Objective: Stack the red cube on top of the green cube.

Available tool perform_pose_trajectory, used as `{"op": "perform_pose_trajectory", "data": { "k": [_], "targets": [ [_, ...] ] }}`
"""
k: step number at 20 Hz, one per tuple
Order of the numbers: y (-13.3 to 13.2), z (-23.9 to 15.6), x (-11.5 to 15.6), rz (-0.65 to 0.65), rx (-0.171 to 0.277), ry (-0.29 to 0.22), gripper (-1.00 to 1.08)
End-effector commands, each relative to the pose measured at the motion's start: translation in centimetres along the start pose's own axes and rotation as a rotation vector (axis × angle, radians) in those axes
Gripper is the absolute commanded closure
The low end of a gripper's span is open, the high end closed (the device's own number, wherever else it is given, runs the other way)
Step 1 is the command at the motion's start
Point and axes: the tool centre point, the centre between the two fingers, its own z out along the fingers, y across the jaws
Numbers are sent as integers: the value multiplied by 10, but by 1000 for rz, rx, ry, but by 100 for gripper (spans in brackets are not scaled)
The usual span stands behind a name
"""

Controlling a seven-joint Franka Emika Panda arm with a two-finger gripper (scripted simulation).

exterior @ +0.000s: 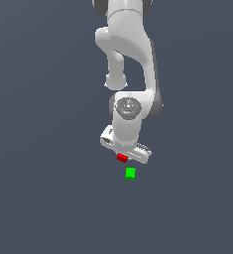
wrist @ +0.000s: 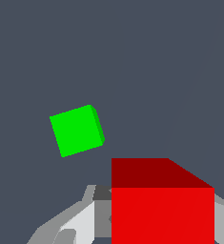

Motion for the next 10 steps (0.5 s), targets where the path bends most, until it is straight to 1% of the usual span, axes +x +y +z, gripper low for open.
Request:
{"op": "perform_pose_trajectory", "data": {
  "k": [1,5,10],
  "targets": [
    [-12,6,8,0,0,1,108],
    [-29,14,20,0,0,1,108],
    [-43,20,29,0,0,0,108]
  ]
}}
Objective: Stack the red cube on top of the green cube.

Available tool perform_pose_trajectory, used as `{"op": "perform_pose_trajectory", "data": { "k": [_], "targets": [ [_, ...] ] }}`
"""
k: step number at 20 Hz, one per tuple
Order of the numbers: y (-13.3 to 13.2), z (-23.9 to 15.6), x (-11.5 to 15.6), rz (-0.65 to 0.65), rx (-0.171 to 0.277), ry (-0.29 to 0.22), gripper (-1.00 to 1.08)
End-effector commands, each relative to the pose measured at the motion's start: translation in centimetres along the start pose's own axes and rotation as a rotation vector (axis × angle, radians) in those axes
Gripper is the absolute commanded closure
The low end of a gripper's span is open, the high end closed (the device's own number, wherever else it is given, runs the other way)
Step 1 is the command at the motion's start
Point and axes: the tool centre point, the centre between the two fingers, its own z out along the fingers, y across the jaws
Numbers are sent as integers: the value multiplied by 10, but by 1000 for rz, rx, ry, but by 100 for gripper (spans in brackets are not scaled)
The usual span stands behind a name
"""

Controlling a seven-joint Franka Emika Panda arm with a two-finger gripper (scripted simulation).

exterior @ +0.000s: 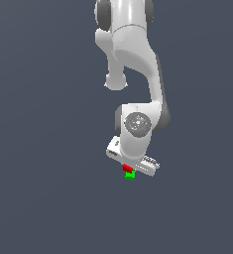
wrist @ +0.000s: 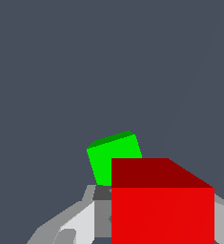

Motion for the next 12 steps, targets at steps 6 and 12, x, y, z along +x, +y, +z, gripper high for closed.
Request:
{"op": "perform_pose_trajectory", "data": {
  "k": [6,12],
  "targets": [
    [-13,5,10,0,0,1,108],
    [-15,6,12,0,0,1,-92]
  ]
}}
